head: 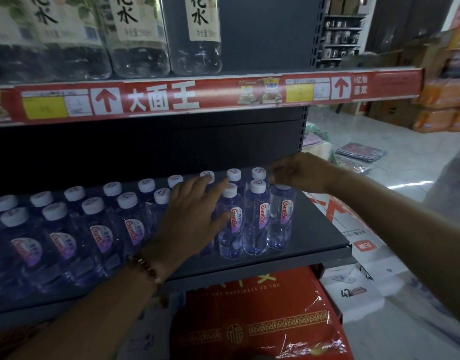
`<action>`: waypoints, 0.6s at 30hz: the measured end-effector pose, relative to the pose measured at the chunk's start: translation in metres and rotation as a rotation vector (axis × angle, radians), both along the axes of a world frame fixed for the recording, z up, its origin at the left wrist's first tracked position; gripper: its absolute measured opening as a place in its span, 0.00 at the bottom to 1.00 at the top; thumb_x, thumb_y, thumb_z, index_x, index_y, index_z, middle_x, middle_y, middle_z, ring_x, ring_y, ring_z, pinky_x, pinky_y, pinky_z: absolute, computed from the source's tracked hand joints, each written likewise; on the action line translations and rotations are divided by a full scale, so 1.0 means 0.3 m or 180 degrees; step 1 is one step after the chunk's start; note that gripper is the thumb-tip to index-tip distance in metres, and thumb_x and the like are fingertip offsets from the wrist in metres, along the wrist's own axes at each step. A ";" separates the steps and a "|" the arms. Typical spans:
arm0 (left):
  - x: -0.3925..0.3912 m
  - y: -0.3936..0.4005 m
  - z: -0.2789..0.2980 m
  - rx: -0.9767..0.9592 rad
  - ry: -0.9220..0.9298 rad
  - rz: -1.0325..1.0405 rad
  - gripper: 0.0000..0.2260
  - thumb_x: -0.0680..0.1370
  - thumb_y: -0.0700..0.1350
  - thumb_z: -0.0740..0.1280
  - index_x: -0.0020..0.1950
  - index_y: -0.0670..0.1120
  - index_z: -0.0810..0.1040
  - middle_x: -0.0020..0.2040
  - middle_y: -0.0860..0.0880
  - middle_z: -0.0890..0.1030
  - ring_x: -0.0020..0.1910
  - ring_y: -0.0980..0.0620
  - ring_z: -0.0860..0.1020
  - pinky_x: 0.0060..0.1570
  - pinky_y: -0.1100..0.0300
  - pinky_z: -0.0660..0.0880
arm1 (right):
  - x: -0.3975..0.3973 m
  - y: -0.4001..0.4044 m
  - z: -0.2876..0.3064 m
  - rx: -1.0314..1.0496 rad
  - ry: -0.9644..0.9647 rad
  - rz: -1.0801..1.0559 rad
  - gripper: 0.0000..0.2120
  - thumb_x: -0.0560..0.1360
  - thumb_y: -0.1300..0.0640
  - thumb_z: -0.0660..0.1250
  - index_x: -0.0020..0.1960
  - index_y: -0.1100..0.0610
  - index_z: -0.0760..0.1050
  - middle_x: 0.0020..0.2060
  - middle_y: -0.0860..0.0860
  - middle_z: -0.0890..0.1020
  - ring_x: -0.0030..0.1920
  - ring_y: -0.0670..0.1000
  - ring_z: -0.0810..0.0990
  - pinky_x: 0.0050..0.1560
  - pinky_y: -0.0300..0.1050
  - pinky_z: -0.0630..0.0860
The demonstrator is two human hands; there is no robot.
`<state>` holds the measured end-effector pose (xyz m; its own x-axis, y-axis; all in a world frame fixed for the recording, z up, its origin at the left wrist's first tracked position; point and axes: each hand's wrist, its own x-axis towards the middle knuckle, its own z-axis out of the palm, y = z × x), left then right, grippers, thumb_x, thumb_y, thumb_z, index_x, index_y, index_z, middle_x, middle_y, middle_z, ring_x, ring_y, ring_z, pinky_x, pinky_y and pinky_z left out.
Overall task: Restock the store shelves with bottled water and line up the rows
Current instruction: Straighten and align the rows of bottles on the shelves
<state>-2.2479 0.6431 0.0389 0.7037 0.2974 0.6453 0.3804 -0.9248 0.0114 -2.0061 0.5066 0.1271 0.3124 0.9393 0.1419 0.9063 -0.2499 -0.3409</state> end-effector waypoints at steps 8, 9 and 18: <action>-0.026 0.046 0.044 -0.0052 0.0239 0.0369 0.17 0.79 0.40 0.65 0.69 0.44 0.77 0.60 0.43 0.81 0.55 0.40 0.79 0.56 0.44 0.73 | -0.039 0.123 0.029 -0.0343 -0.0159 -0.0028 0.21 0.80 0.53 0.66 0.72 0.54 0.73 0.69 0.53 0.76 0.68 0.53 0.74 0.62 0.40 0.65; -0.024 0.047 0.044 -0.0047 0.0262 0.0416 0.18 0.79 0.40 0.67 0.69 0.44 0.77 0.59 0.43 0.81 0.55 0.39 0.79 0.56 0.45 0.72 | -0.040 0.135 0.029 -0.0387 -0.0179 -0.0038 0.20 0.80 0.54 0.66 0.72 0.55 0.73 0.69 0.53 0.76 0.68 0.54 0.75 0.63 0.41 0.66; -0.055 0.046 0.081 -0.0736 -0.0113 -0.0126 0.16 0.79 0.45 0.61 0.62 0.44 0.83 0.53 0.43 0.83 0.51 0.41 0.81 0.55 0.42 0.76 | -0.133 0.093 -0.026 0.0205 -0.0267 0.0354 0.17 0.80 0.52 0.67 0.66 0.55 0.79 0.64 0.53 0.80 0.62 0.52 0.79 0.57 0.37 0.67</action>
